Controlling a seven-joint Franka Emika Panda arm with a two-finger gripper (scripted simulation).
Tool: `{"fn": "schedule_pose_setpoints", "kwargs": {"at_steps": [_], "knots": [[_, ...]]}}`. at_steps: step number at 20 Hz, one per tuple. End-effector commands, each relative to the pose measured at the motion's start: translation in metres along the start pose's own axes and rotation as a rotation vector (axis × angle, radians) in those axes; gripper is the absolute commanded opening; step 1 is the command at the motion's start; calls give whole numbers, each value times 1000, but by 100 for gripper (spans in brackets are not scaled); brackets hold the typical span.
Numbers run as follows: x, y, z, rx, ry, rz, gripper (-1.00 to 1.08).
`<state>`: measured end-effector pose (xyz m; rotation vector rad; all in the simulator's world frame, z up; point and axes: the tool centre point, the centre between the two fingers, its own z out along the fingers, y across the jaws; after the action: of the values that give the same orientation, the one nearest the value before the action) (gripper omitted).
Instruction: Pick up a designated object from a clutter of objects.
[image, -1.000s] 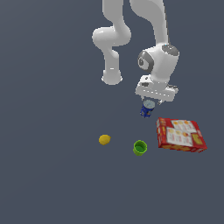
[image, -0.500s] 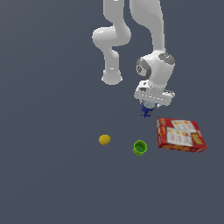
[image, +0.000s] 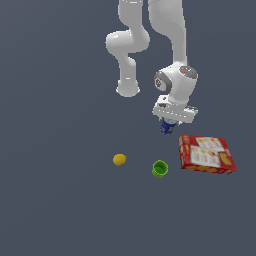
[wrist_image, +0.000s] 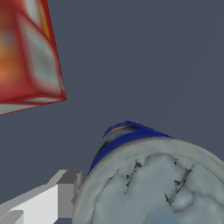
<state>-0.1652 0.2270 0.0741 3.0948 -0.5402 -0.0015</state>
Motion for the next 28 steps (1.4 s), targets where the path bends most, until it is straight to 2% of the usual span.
{"fn": "schedule_pose_setpoints", "kwargs": {"at_steps": [1,16,28], "knots": [[0,0,0,0,1,0,-100],[3,0,-5,0,1,0,-100],[36,-4,-58,2,-2,-1,-100]]}}
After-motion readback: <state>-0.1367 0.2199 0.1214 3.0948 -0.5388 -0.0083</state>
